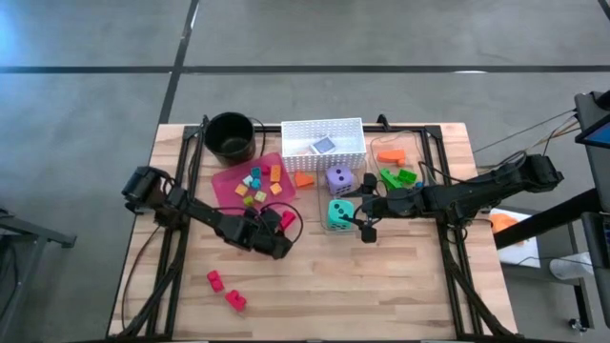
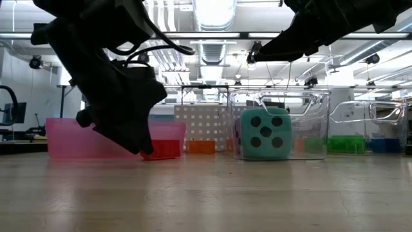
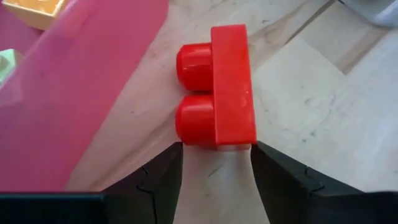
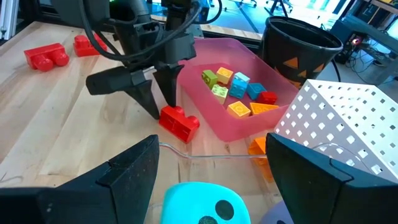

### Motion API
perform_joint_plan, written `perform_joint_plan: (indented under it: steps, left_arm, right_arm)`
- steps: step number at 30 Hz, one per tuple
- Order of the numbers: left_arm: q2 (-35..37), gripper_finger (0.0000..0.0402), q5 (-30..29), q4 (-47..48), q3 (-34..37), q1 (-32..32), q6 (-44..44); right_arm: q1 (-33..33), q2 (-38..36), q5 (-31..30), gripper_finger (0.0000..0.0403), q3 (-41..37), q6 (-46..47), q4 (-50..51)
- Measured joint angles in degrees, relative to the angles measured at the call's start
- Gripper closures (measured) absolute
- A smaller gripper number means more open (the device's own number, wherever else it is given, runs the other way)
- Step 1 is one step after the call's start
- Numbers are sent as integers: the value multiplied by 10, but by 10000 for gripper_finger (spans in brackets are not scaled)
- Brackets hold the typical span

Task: Pick & Place Toys
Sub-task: Put the top large red game piece into the top transparent bin

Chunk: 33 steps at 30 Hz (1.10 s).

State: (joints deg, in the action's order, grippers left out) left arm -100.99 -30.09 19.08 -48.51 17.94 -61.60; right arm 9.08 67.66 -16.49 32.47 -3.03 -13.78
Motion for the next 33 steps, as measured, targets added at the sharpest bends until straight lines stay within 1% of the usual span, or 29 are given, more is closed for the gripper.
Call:
perform_joint_plan:
  steps: [3,5,13,15,18,21,23,33]
  left_arm:
    - [0,204,6,0,0,-7,2]
    - [0,190,13,0,0,-11,14]
    - [0,105,14,-2,-3,-20,35]
    - [1,94,12,-3,-3,-24,45]
    - [1,90,5,-8,-3,-30,51]
    - [0,95,2,-18,0,-36,52]
    - [0,107,1,-18,1,-37,53]
    - [-1,199,33,-34,1,-37,66]
  right_arm:
    - [0,0,0,109,0,0,0]
    - [0,0,0,109,0,0,0]
    - [0,0,0,109,0,0,0]
    - [0,0,0,109,0,0,0]
    - [0,0,0,109,0,0,0]
    - [0,0,0,109,0,0,0]
    - [0,0,0,109,0,0,0]
    - [0,0,0,109,0,0,0]
